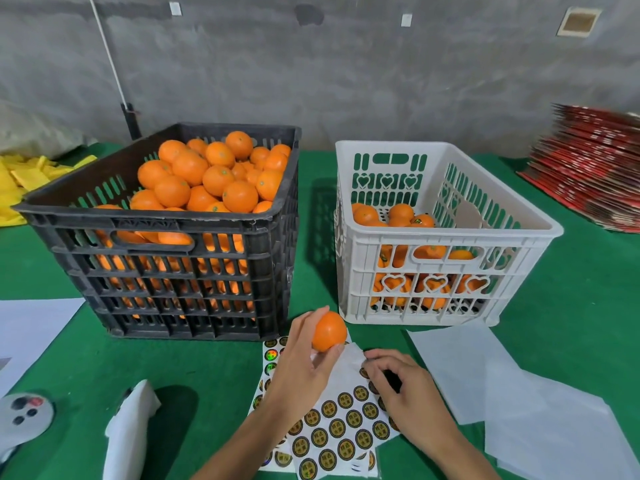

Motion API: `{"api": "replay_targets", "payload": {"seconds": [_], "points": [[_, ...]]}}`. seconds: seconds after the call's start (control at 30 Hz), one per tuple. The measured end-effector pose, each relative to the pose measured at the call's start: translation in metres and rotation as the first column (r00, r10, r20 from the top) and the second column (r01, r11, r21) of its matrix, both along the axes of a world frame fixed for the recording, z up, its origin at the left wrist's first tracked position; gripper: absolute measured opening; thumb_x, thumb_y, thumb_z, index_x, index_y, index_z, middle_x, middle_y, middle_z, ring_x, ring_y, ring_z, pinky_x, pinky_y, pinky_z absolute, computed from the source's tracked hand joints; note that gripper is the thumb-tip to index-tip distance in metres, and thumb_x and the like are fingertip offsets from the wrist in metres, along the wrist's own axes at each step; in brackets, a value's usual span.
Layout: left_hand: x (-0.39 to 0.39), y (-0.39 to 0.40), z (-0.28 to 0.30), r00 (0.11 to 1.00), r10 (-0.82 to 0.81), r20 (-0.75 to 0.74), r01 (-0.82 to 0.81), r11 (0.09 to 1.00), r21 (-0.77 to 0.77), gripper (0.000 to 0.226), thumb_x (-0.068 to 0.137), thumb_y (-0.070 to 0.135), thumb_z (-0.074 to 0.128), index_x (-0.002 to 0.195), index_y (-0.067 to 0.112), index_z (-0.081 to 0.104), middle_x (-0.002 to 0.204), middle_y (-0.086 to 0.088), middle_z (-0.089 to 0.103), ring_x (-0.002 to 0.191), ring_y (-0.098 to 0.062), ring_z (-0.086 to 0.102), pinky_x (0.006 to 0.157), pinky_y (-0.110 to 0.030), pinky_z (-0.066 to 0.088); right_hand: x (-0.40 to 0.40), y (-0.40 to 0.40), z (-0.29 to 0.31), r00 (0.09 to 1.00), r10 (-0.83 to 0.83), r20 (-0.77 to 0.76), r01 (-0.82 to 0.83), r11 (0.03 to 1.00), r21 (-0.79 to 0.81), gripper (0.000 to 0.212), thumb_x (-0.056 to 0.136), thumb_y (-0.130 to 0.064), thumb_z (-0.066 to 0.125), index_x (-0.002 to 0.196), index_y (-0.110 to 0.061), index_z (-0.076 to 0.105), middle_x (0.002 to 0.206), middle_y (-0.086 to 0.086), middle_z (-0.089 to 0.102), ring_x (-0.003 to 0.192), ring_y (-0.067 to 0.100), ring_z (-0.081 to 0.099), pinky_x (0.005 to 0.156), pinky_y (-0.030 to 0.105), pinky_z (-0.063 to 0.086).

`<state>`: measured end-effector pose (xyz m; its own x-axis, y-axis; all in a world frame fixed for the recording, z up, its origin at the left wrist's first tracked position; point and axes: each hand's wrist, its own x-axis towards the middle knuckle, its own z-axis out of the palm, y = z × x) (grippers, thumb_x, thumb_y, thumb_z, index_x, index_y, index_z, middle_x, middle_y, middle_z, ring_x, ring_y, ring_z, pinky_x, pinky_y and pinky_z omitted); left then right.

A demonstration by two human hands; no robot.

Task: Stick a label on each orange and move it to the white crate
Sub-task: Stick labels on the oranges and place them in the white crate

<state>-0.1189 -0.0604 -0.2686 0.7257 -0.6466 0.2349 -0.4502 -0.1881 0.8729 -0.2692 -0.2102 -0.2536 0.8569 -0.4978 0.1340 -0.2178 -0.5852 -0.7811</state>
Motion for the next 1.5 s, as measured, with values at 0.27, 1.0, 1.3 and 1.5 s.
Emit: {"api": "replay_targets", "payload": {"seconds": [0.27, 1.0, 1.3, 1.5], "points": [[0.001, 0.000, 0.000, 1.000, 0.002, -0.019, -0.001, 1.000, 0.012, 0.058, 0.089, 0.060, 0.060, 0.137, 0.070, 0.028, 0.148, 0.023, 0.031, 0.118, 0.023, 0.045, 0.086, -0.005, 0.049, -0.025, -0.008, 0.000, 0.984, 0.086, -0.153, -0.104, 0.988, -0.112, 0.046, 0.078, -0.069, 0.067, 0.115, -0.042, 0.070, 0.112, -0.033, 0.055, 0.115, -0.004, 0.047, 0.103, 0.019, 0.038], [0.001, 0.000, 0.001, 1.000, 0.001, -0.020, 0.000, 1.000, 0.015, 0.060, 0.089, 0.062, 0.060, 0.140, 0.068, 0.029, 0.147, 0.026, 0.031, 0.115, 0.013, 0.054, 0.093, -0.017, 0.055, 0.002, 0.018, -0.004, 0.991, -0.130, -0.005, 0.126, 0.967, -0.222, 0.025, 0.091, -0.048, 0.071, 0.103, -0.028, 0.081, 0.093, -0.021, 0.061, 0.095, 0.004, 0.055, 0.086, 0.029, 0.050], [0.000, 0.001, 0.003, 0.999, 0.001, -0.046, -0.001, 1.000, -0.006, 0.061, 0.086, 0.065, 0.061, 0.139, 0.068, 0.031, 0.145, 0.029, 0.032, 0.117, 0.019, 0.049, 0.089, -0.010, 0.052, 0.009, 0.010, 0.001, 0.975, -0.224, 0.003, 0.224, 0.974, 0.030, 0.016, 0.095, -0.027, 0.071, 0.080, -0.034, 0.075, 0.088, -0.015, 0.066, 0.089, -0.001, 0.061, 0.079, 0.024, 0.050], [0.002, -0.001, 0.026, 0.998, 0.042, -0.039, -0.046, 0.991, -0.122, 0.061, 0.089, 0.051, 0.074, 0.136, 0.069, 0.040, 0.142, 0.033, 0.037, 0.119, 0.002, 0.059, 0.088, -0.018, 0.056, 0.045, 0.024, 0.056, 0.897, -0.293, 0.330, 0.353, 0.925, -0.139, 0.014, 0.099, -0.026, 0.063, 0.098, -0.022, 0.076, 0.099, -0.018, 0.059, 0.089, 0.001, 0.060, 0.077, 0.028, 0.055]]}}
